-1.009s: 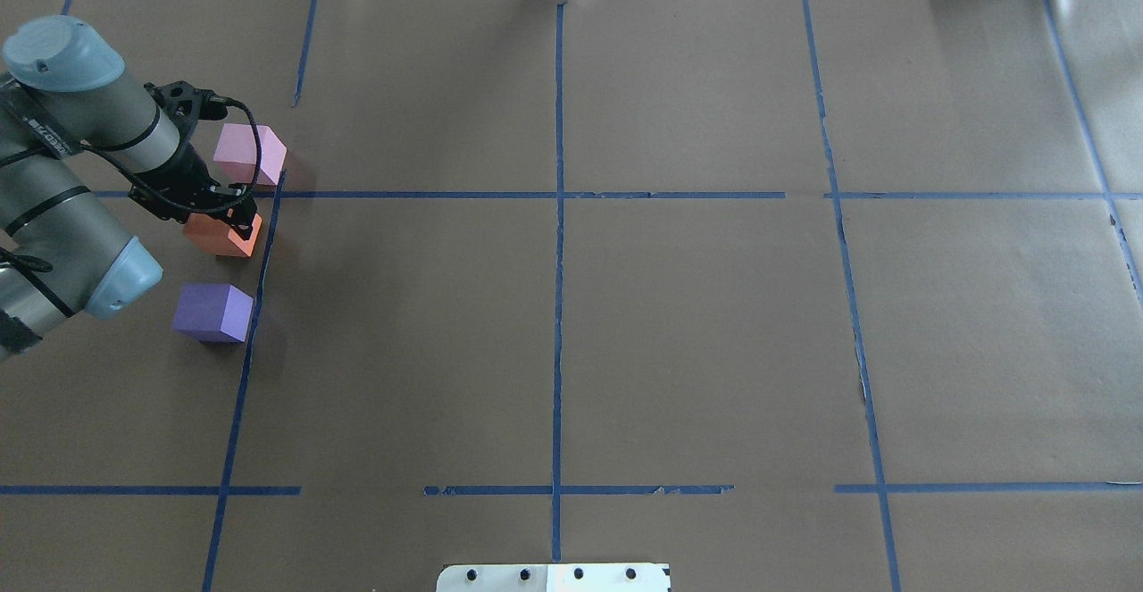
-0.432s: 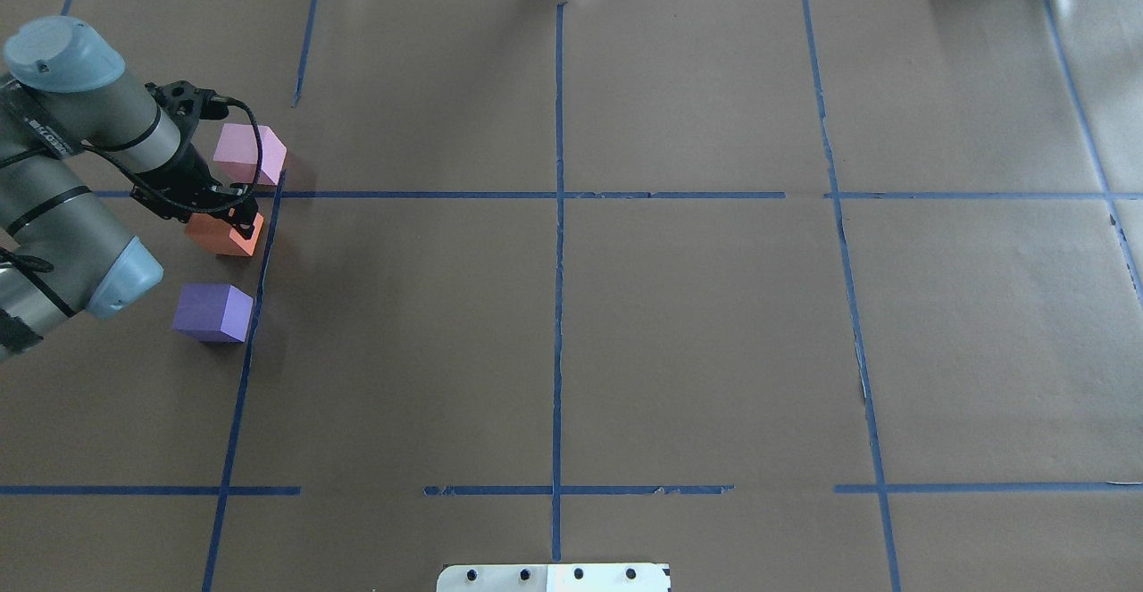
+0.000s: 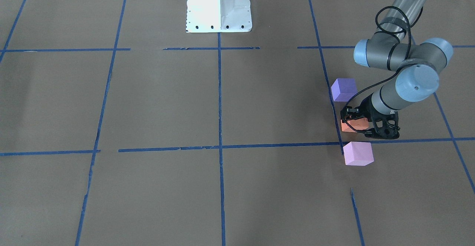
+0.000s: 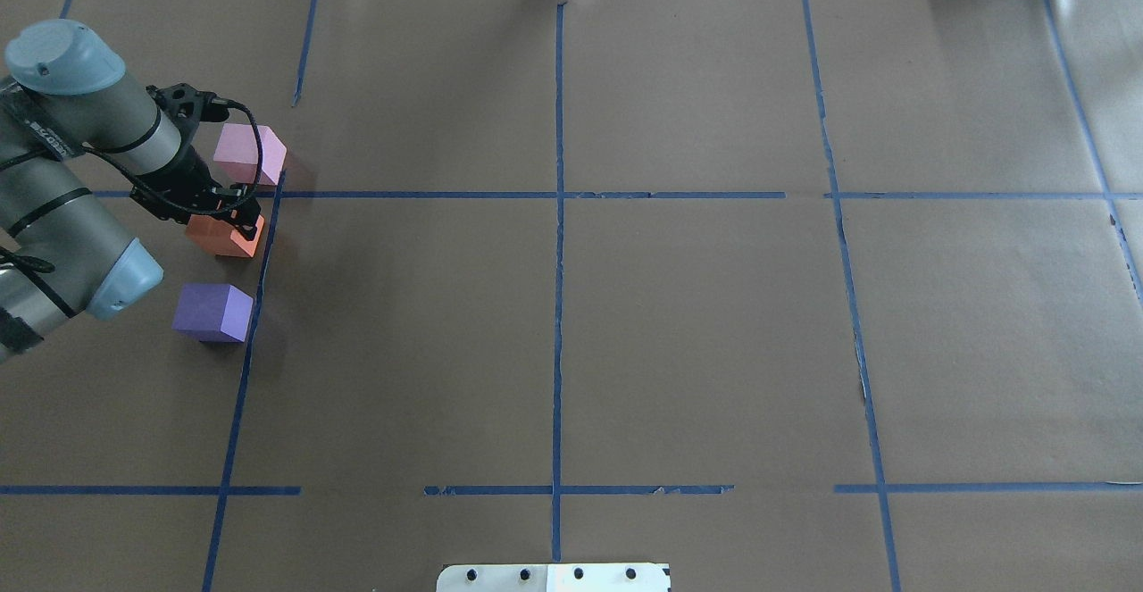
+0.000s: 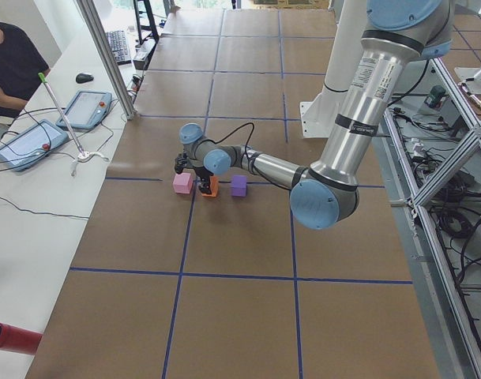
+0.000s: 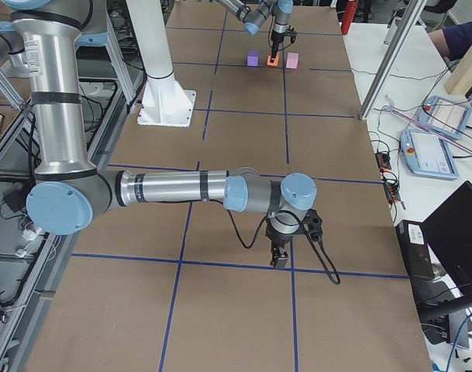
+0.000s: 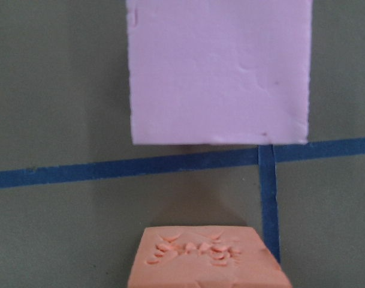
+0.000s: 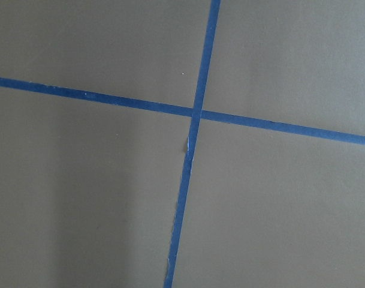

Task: Arrange blocks in a line
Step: 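Lower the orange cube in line between the pink and purple cubes, then open the left gripper and raise it away from the cubes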

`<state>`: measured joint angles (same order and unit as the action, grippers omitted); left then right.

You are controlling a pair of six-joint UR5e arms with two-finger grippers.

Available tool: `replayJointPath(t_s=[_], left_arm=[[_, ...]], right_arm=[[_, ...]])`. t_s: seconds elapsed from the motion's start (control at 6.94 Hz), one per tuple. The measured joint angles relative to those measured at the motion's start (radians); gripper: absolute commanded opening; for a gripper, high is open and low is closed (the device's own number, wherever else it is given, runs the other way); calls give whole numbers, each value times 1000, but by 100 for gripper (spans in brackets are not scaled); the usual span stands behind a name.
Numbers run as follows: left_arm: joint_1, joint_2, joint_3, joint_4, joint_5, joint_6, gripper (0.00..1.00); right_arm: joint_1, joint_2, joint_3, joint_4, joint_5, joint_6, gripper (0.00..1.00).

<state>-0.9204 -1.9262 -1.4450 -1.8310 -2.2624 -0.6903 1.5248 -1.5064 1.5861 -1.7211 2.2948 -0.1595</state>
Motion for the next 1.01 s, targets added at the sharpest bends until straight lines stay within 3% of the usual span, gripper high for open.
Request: replayJointPath(t_s=[0.58,1.01], left_arm=[[-2,2,-11,4,2,-4,100],[-33,12,-87,24,3,-38,100]], right_arm=[[0,0,0,0,0,0,100],[0,0,0,0,0,0,100]])
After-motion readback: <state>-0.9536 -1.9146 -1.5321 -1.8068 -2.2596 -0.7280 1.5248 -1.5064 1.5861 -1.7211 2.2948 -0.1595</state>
